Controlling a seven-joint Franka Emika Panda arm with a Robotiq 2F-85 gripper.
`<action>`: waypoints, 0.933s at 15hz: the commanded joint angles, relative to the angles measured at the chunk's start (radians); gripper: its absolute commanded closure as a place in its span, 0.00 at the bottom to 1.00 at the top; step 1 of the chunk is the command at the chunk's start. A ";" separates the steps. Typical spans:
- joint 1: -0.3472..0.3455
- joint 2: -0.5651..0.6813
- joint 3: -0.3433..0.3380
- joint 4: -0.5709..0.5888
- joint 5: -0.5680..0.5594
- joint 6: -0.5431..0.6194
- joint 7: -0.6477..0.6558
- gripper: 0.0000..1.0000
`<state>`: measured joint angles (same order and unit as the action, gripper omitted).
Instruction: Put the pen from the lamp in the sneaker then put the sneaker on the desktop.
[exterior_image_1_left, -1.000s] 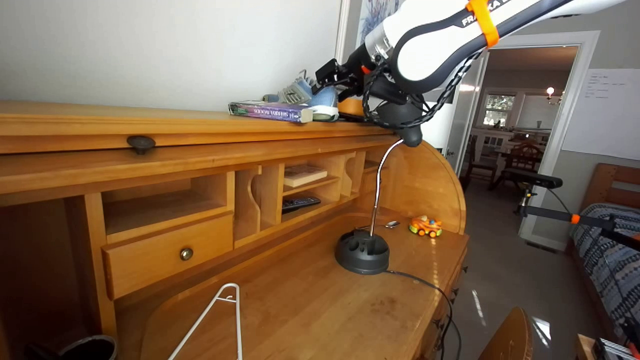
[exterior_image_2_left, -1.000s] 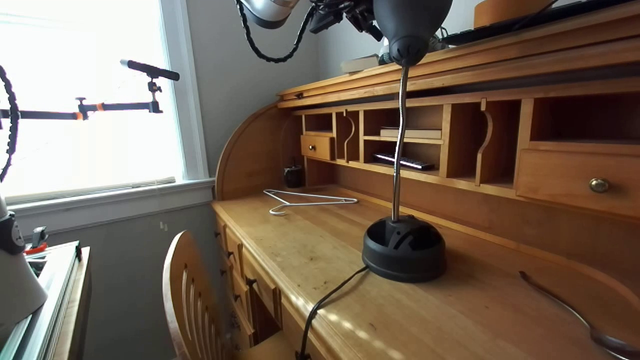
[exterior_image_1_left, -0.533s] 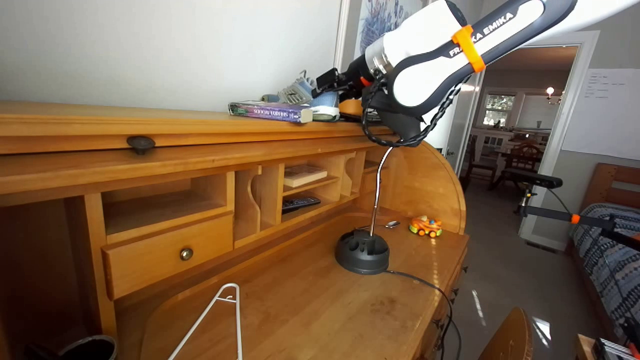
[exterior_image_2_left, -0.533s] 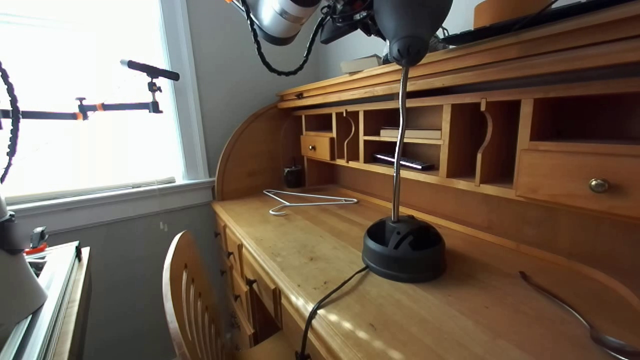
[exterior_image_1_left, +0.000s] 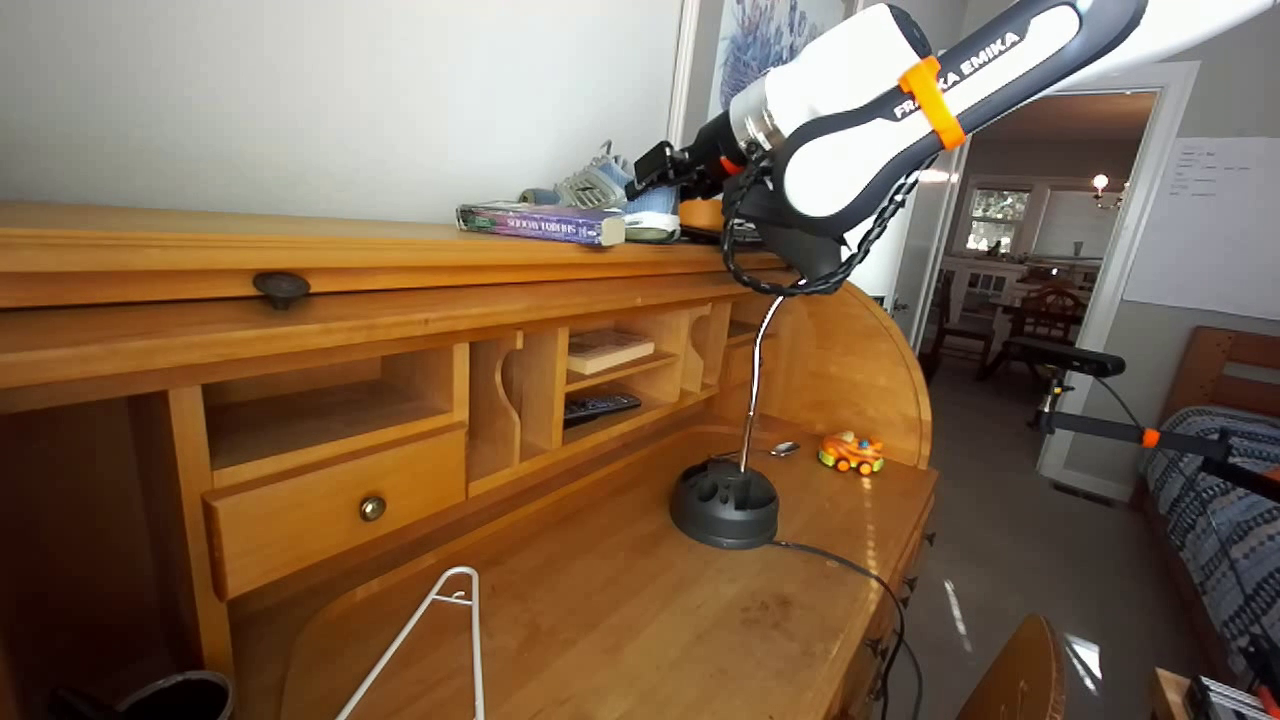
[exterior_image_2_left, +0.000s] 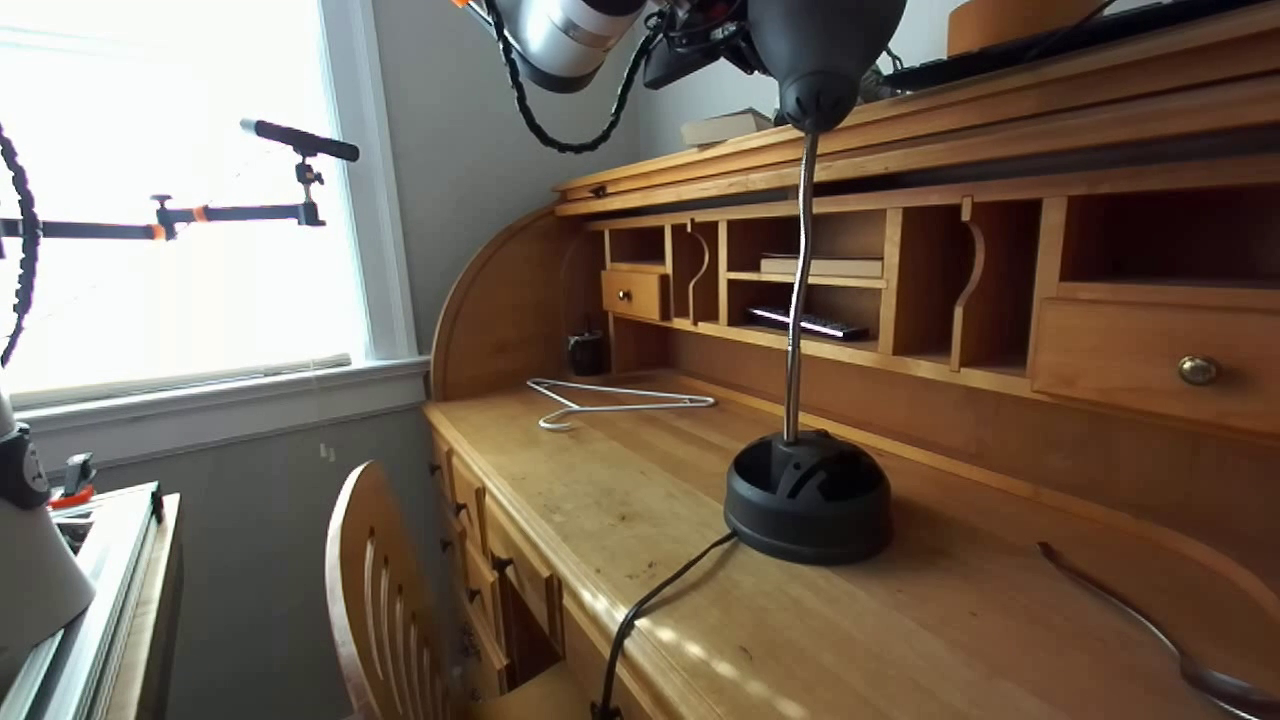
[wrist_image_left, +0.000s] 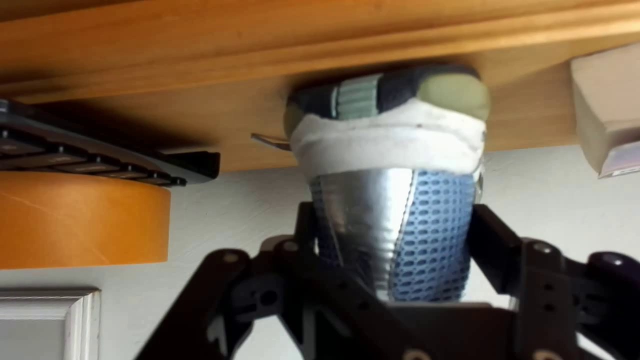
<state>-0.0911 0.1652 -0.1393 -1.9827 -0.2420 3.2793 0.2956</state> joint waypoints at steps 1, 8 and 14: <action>0.007 -0.018 0.019 -0.028 0.007 0.007 0.009 0.50; 0.018 -0.130 0.089 -0.160 0.186 0.072 -0.119 0.55; 0.011 -0.200 0.076 -0.249 0.237 0.158 -0.157 0.55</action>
<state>-0.0777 0.0259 -0.0534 -2.1595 -0.0473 3.3903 0.1742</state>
